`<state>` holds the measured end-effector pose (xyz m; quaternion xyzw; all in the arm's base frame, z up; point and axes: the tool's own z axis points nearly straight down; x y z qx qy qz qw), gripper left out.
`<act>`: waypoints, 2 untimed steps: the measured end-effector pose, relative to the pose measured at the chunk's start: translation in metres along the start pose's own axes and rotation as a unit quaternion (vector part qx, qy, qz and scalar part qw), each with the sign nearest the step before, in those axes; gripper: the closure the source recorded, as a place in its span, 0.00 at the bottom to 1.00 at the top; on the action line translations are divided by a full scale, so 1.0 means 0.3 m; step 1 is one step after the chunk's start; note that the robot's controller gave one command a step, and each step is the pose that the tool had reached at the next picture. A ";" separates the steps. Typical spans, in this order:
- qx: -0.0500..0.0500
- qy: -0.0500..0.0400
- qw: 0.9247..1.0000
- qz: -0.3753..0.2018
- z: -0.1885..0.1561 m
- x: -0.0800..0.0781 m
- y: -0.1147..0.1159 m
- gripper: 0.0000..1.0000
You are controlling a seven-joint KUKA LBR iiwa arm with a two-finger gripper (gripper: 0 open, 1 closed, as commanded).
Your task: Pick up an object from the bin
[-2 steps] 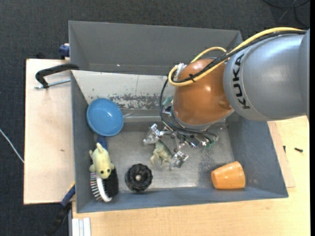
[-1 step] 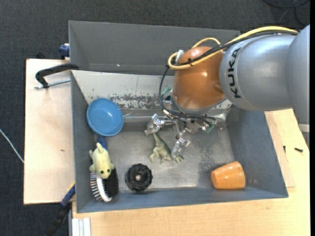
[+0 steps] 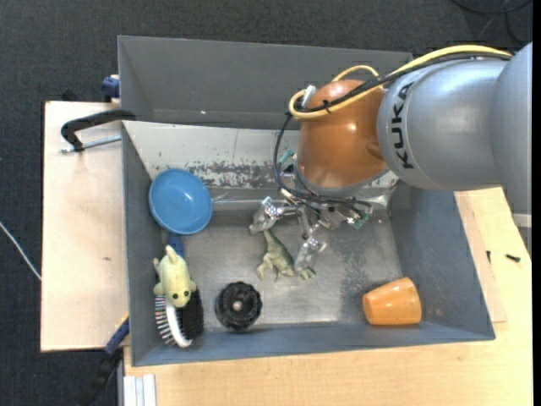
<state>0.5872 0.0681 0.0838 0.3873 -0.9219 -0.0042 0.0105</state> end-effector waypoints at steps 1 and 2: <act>0.012 -0.014 1.000 -0.017 -0.272 0.024 -0.010 1.00; 0.012 -0.014 0.999 -0.026 -0.545 0.036 0.020 1.00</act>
Offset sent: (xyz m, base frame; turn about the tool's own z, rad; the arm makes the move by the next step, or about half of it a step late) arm -0.0037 -0.0084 0.0756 -0.0368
